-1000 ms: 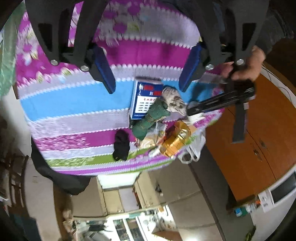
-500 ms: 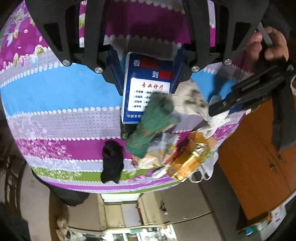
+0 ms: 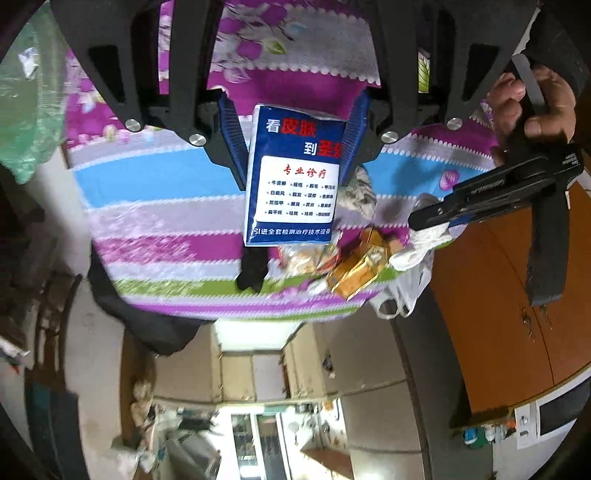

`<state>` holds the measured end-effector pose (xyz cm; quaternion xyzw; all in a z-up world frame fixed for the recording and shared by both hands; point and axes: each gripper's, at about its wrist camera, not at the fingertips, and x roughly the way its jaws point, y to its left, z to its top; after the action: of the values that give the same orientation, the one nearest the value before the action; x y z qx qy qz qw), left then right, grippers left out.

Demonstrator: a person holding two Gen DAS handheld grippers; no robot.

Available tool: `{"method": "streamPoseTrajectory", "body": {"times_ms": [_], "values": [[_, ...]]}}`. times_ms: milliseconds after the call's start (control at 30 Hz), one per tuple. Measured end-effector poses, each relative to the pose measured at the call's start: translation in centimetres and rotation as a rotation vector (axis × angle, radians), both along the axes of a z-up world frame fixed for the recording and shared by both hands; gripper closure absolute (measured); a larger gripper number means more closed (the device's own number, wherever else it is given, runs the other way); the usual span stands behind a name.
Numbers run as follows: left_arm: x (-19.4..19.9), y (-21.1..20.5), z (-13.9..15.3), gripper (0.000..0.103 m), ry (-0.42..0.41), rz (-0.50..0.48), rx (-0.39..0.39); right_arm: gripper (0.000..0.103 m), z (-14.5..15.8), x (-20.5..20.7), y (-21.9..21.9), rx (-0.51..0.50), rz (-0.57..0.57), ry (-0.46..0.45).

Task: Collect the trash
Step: 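Carry the white cloth and blue box over the green bin with both tools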

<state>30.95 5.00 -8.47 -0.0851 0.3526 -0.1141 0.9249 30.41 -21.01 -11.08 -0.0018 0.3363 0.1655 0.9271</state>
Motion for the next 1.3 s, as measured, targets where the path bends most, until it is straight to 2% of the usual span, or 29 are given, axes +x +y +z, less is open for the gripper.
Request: {"method": "streamPoseTrajectory", "body": {"times_ms": [333, 500, 700, 1000, 1167, 1300], "values": [[-3.4, -7.5, 5.1, 0.065, -0.097, -0.179, -0.012, 0.057, 5.0, -3.2, -5.2, -0.014, -0.117, -0.126], [-4.6, -12.5, 7.6, 0.065, -0.142, -0.273, -0.025, 0.057, 7.0, -4.9, -8.7, -0.033, -0.189, -0.163], [-5.6, -20.2, 10.7, 0.065, -0.19, -0.388, -0.046, 0.057, 8.8, -7.4, -15.0, -0.052, -0.317, -0.186], [-6.9, -33.5, 12.0, 0.065, -0.199, -0.563, -0.023, 0.057, 8.5, -9.5, -23.8, -0.056, -0.476, -0.127], [-6.0, -39.9, 11.3, 0.065, -0.145, -0.638, -0.019, 0.057, 7.6, -9.7, -28.2, -0.049, -0.531, -0.061], [-4.6, -44.2, 9.8, 0.065, -0.1, -0.682, 0.004, 0.057, 6.2, -9.1, -31.6, -0.007, -0.569, 0.019]]}}
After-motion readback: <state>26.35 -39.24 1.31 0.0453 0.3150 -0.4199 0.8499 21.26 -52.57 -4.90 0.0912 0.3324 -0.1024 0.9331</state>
